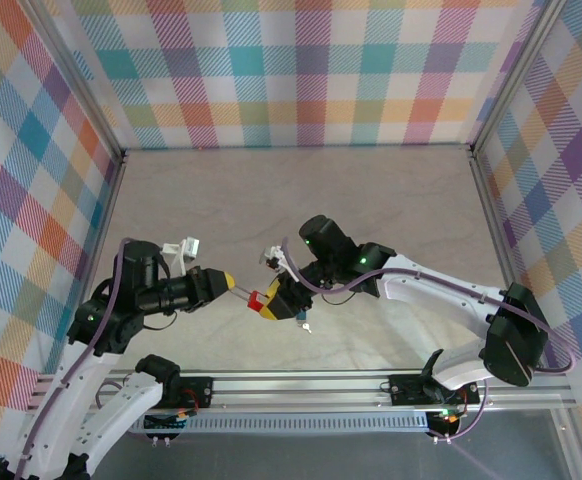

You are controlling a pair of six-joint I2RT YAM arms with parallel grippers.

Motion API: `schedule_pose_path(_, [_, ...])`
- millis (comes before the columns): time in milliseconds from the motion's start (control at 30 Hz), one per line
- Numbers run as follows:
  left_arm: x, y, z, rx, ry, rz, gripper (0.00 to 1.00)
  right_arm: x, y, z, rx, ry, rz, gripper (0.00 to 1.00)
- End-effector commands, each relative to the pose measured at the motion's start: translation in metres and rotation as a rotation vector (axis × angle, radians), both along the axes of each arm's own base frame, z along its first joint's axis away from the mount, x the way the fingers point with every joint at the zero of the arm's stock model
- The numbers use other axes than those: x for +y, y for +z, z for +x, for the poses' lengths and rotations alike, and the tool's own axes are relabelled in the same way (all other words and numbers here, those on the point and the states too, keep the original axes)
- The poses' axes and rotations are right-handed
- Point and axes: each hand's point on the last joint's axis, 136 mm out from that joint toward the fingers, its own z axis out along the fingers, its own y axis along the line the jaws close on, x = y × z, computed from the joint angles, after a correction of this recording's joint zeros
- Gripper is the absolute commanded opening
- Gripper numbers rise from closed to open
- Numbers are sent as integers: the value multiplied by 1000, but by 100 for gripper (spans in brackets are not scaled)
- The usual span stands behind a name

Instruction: Lock with the key

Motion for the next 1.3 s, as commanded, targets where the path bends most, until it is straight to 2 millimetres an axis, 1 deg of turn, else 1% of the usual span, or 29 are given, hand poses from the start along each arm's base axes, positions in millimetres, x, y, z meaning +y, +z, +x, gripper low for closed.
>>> schedule_pose_path(0, [0, -4, -6, 21, -17, 18, 17, 6, 19, 0, -41, 24, 46, 0])
schedule_pose_path(67, [0, -5, -6, 23, -19, 26, 13, 5, 18, 0, -42, 24, 44, 0])
schedule_pose_path(233, [-2, -7, -5, 25, -35, 34, 0, 6, 19, -1, -36, 28, 48, 0])
schedule_pose_path(400, [-5, -12, -2, 48, -28, 21, 0, 8, 23, -1, -39, 32, 58, 0])
schedule_pose_path(600, [-13, -7, -2, 41, -43, 10, 0, 13, 25, 2, -58, 25, 59, 0])
schedule_pose_path(833, [-33, -21, -8, 48, -95, 23, 0, 24, 44, 13, -105, 4, 101, 0])
schedule_pose_path(1000, [-45, -22, -7, 36, -114, 14, 0, 30, 57, 16, -124, 14, 121, 0])
schedule_pose_path(1100, [-55, -20, -6, 21, -132, 5, 0, 34, 59, 18, -118, 16, 127, 0])
schedule_pose_path(1267, [-55, -15, -2, -2, -114, 8, 0, 32, 57, 21, -144, -13, 134, 0])
